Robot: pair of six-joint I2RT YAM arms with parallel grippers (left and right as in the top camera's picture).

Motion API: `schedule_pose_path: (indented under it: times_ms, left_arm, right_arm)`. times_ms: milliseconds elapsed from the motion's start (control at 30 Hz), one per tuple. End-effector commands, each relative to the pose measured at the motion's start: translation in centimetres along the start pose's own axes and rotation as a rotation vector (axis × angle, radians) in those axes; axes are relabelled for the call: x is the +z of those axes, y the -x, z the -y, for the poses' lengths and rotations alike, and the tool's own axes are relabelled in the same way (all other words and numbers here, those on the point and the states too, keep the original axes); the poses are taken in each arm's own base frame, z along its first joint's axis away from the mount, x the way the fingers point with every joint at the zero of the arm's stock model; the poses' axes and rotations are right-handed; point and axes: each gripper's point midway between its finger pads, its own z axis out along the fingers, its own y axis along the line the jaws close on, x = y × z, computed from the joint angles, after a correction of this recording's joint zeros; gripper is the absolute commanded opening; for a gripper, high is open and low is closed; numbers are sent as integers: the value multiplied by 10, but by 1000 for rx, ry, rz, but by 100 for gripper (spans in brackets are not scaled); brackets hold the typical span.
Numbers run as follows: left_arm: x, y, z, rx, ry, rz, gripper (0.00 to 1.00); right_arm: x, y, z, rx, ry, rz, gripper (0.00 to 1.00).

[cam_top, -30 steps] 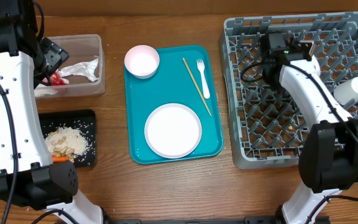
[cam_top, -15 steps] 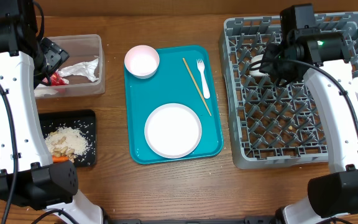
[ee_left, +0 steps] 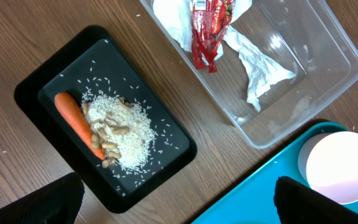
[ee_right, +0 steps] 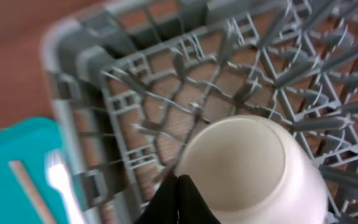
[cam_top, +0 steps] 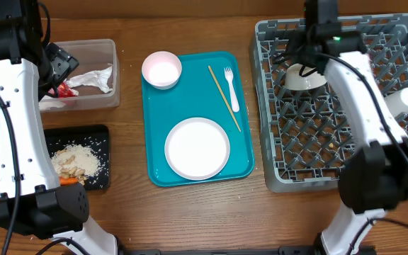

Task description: Sort waste into correct bins and load items into the dishwasher rack

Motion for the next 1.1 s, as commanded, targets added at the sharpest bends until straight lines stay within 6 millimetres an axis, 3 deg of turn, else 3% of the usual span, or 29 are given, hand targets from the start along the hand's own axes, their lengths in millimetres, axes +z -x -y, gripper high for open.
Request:
schedule_pose_path:
  times_ms: [0,100,333,467,567,667,700,733,800,867,900,933,1000,1067]
  left_arm:
    - [0,2,-1,-10,1,5,100]
    - [0,2,-1,-10,1,5,100]
    - [0,2,-1,-10,1,5,100]
    - [0,2,-1,-10,1,5,100]
    - [0,2,-1,-10,1,5,100]
    - [0,2,-1,-10,1,5,100]
    - [0,2,-1,-10,1,5,100]
    - [0,2,-1,-10,1,5,100]
    - [0,2,-1,-10,1,5,100]
    - [0,2,-1,-10,1,5,100]
    - [0,2,-1,-10,1,5,100]
    - [0,2,-1,-10,1,5,100]
    - [0,2,-1,-10,1,5,100]
    - [0,2,-1,-10,1,5,100]
  right_arm:
    - [15,4,20,-16,-66,-2,4]
    - [24,-3,42,8,-106,-52,4]
    - [18,-26,92,37,-191,-189,4]
    - [9,-35,102,47,-215,-243,4]
    - [-22,-25,95,81,-204,-230,4]
    - [-62,-8,45,59,-30,-189,9]
    - [-86,-4,-4,33,165,-175,23]
    - [-98,-2,-34,12,285,-164,29]
    - [-113,-5,-83,-38,464,-159,59]
    - [-117,-13,-130,-117,559,-128,77]
    - [-115,-16,-143,-141,572,-114,82]
    - [-114,-19,-156,-162,586,-99,84]
    - [-101,-32,-205,-232,644,-57,91]
    - [-85,-44,-233,-229,663,-58,94]
